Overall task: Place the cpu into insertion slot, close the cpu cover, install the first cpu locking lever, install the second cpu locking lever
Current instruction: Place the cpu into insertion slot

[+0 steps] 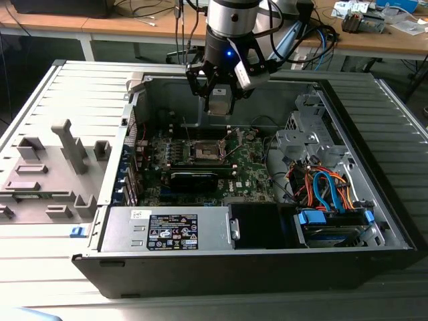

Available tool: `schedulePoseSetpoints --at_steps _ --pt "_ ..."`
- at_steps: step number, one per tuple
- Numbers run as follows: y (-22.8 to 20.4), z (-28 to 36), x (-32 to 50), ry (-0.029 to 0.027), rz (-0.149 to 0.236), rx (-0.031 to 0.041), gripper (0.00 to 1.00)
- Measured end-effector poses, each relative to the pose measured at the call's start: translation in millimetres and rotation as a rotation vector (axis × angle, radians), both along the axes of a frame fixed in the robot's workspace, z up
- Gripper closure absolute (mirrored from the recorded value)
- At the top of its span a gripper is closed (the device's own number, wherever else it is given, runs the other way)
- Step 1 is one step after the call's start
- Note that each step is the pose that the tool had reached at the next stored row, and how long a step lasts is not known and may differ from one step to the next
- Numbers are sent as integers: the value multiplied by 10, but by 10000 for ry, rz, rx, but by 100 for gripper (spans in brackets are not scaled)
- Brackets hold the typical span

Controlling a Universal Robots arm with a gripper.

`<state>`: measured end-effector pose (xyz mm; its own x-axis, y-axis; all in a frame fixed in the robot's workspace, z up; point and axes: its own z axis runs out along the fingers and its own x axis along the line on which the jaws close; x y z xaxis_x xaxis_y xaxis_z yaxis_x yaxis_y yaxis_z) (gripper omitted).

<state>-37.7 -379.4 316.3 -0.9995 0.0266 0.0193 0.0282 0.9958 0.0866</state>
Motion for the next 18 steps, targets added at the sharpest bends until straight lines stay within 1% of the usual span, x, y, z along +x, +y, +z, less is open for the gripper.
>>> schedulePoseSetpoints --at_steps 18 --pt "0 -6 0 0 -89 0 45"
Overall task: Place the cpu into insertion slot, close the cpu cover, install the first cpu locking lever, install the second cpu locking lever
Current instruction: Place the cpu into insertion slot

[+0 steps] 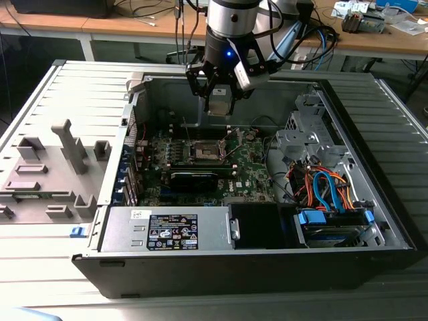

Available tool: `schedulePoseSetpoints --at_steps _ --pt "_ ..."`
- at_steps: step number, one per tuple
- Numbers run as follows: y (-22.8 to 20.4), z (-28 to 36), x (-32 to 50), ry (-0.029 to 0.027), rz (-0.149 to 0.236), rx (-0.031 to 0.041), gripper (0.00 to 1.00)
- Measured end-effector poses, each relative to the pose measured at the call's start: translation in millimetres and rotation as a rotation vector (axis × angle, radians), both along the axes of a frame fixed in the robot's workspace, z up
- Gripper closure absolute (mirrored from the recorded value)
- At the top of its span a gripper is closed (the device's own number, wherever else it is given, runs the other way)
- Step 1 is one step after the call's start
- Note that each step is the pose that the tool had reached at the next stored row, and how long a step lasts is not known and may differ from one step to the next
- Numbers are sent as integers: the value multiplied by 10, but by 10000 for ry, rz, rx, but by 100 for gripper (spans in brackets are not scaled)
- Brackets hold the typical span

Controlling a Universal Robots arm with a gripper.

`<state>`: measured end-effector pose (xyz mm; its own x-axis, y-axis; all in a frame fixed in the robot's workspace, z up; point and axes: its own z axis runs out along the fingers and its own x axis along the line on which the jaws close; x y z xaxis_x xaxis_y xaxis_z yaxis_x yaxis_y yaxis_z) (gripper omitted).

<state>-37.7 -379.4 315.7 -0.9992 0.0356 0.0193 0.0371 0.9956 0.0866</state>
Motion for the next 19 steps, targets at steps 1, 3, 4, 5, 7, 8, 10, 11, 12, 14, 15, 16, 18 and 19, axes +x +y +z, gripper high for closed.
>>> schedulePoseSetpoints --at_steps 1,3,4,5,7,8,10,11,12,14,15,16,18,19 --pt "0 0 0 0 -5 0 45" --pt "0 0 0 0 -14 0 45" --pt "0 0 0 0 -19 0 45" --pt "0 0 0 0 -28 0 45" --pt "0 0 0 0 -41 0 45" --pt "0 0 0 0 -48 0 45" --pt "0 0 0 0 -63 -1 45" --pt "0 0 0 0 -70 -1 45" --pt "0 0 0 0 -81 0 45" --pt "0 -1 0 0 -102 0 45" --pt "0 -1 0 0 -112 0 45" --pt "0 -1 0 0 -121 -1 45" --pt "0 -1 0 0 -132 -1 45" --pt "0 -1 0 0 -139 -1 45"
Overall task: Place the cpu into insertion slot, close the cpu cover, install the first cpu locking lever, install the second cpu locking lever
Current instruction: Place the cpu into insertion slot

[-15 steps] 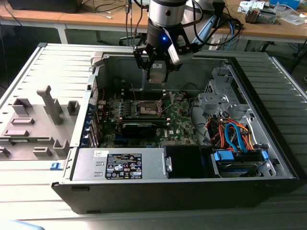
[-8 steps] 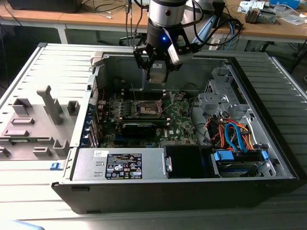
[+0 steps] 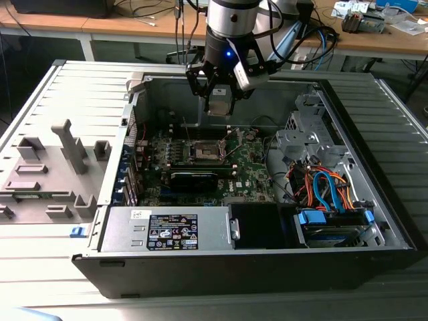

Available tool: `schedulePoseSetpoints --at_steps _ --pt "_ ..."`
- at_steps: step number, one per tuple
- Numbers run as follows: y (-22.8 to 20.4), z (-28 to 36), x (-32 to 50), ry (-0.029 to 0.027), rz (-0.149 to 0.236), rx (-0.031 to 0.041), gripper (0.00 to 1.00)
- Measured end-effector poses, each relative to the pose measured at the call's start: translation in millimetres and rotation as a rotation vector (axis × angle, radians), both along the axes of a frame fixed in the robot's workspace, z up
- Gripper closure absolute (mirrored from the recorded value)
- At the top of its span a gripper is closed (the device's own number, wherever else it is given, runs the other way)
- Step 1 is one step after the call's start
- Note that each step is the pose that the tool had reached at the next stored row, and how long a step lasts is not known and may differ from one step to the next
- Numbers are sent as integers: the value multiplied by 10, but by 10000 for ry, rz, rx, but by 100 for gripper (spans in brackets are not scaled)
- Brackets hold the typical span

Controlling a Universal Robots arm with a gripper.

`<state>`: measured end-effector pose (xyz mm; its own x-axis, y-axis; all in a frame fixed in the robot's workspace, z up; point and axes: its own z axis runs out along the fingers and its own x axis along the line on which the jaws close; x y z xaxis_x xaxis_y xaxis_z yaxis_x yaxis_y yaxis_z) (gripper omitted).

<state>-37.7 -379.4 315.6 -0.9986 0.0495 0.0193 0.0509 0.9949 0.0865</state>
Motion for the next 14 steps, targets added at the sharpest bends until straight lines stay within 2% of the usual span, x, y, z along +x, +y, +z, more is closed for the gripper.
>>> schedulePoseSetpoints --at_steps 14 --pt "0 -1 0 0 -102 0 45"
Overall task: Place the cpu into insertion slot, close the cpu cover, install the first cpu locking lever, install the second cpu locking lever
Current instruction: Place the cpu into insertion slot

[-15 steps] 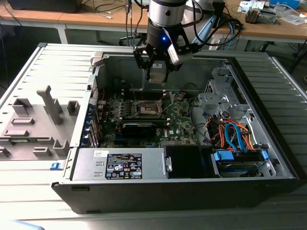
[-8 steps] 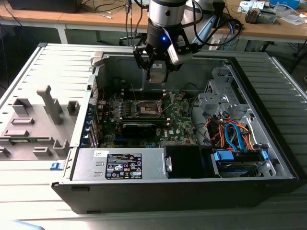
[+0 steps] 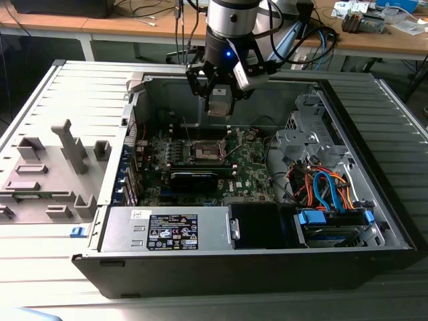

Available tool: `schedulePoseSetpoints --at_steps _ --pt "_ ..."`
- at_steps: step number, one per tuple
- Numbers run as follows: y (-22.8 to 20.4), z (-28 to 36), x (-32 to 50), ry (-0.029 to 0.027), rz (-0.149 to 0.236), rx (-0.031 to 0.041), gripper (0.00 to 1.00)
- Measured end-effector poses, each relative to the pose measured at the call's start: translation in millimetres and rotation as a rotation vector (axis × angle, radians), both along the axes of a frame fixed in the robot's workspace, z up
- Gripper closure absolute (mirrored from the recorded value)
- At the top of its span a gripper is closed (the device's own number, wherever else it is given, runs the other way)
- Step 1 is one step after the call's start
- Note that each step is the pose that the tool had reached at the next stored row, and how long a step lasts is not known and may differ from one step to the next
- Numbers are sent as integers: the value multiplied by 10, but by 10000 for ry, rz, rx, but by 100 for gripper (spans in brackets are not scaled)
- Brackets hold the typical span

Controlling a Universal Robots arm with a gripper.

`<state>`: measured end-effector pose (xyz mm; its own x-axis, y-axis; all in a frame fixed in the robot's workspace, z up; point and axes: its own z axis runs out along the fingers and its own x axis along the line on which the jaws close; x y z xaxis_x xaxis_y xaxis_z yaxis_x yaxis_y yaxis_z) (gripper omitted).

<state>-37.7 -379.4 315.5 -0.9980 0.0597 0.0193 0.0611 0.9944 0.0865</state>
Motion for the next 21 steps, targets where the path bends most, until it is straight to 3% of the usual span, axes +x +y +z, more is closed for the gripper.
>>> schedulePoseSetpoints --at_steps 21 --pt "0 -1 0 0 -154 0 45"
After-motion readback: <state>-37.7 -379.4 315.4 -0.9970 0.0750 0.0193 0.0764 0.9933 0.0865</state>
